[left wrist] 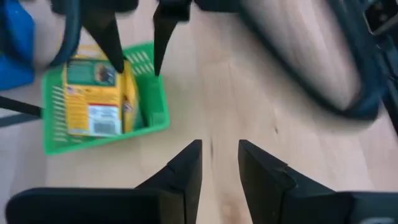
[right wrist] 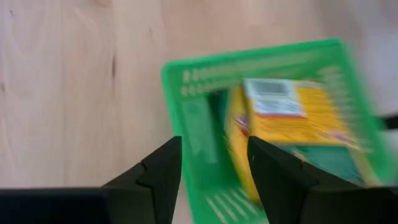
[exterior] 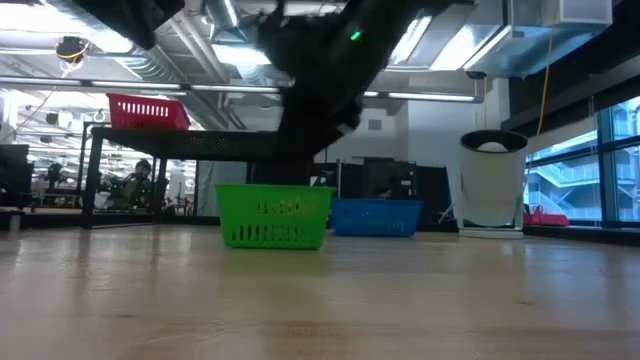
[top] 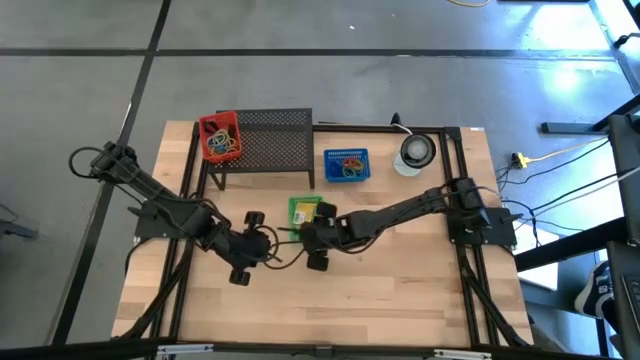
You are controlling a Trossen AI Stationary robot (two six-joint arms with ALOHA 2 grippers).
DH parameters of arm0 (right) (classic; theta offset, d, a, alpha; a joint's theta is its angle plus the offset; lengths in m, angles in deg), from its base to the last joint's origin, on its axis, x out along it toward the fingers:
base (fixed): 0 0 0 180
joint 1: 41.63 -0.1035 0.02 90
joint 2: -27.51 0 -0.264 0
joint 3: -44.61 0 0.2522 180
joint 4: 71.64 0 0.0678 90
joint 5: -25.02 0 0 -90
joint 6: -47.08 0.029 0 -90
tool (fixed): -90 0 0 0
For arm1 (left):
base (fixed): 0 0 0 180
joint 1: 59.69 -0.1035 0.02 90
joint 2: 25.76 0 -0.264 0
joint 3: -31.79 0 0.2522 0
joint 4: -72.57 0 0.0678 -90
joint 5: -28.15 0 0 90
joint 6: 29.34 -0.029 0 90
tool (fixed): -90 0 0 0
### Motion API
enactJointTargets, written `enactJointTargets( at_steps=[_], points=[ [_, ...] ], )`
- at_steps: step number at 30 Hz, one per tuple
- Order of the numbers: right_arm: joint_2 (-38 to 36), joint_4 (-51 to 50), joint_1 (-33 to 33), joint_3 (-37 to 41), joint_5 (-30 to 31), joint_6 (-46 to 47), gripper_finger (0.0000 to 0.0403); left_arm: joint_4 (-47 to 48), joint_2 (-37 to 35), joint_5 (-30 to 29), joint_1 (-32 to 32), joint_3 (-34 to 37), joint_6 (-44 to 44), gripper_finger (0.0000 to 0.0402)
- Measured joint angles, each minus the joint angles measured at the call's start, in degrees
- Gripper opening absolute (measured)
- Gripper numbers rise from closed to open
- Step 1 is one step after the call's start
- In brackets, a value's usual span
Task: Pick & Place Office Desk Supplies
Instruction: Put the green basket on the shelf
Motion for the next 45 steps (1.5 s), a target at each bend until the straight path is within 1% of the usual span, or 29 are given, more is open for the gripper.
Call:
enactJointTargets(
  at_steps=[4, 9, 12, 14, 16, 18, 20, 22, 25, 27, 29, 32, 37, 39, 42, 45],
  points=[
    [-4.8, -8.0, -1.6, 0.0, 5.2, -0.6, 0.0187, -3.5, 1.2, -1.0, -0.8, 0.0, -0.6, 0.0110],
    [-9.3, -20.9, -4.0, 0.0, 12.4, 0.7, 0.0178, -7.3, 4.9, -2.3, -2.9, 0.0, -5.6, 0.0143],
    [-11.6, -26.0, -4.7, 1.3, 14.5, 1.4, 0.0173, -8.9, 7.6, -2.6, -4.9, 0.0, -6.2, 0.0165],
    [-13.1, -26.8, -4.6, 4.0, 14.0, 1.4, 0.0170, -9.4, 9.4, -4.3, -6.4, 0.0, -5.5, 0.0179],
    [-14.9, -26.5, -4.0, 7.6, 11.9, 2.6, 0.0166, -9.6, 11.4, -6.1, -8.0, 0.0, -3.7, 0.0190],
    [-16.5, -26.1, -3.2, 11.4, 9.7, 5.4, 0.0161, -9.9, 13.4, -6.3, -9.5, 0.0, -3.1, 0.0198],
    [-17.8, -24.7, -2.8, 15.4, 8.3, 8.6, 0.0155, -11.3, 15.6, -5.1, -10.6, 0.0, -3.4, 0.0200],
    [-19.2, -21.4, -2.8, 18.6, 7.3, 11.2, 0.0150, -13.2, 17.8, -2.7, -11.2, 0.0, -4.2, 0.0199],
    [-20.2, -17.3, -3.5, 22.0, 6.6, 13.1, 0.0143, -15.7, 20.6, 0.9, -11.8, 0.0, -5.6, 0.0197],
    [-20.4, -14.7, -3.9, 23.3, 6.6, 13.2, 0.0140, -17.4, 22.1, 1.1, -12.0, 0.0, -6.1, 0.0197],
    [-20.4, -12.3, -4.4, 24.0, 6.7, 13.2, 0.0137, -17.8, 23.3, -0.6, -12.2, 0.0, -6.2, 0.0197],
    [-20.4, -8.6, -4.8, 24.5, 8.5, 13.2, 0.0134, -17.9, 24.6, -2.0, -12.5, 0.0, -6.2, 0.0197],
    [-20.4, -3.2, -5.6, 24.5, 14.0, 13.0, 0.0134, -18.1, 25.9, -1.8, -13.2, 0.0, -6.2, 0.0195],
    [-20.4, -1.5, -5.9, 24.5, 16.0, 13.0, 0.0134, -18.3, 26.1, -0.9, -13.2, 0.0, -6.3, 0.0189],
    [-20.4, 0.3, -6.3, 24.5, 18.7, 13.8, 0.0134, -18.2, 26.3, -0.1, -13.1, 0.0, -6.7, 0.0166],
    [-20.4, 1.0, -6.5, 24.5, 21.8, 15.7, 0.0134, -18.1, 26.3, -1.3, -13.2, 0.0, -6.2, 0.0127]
  ],
)
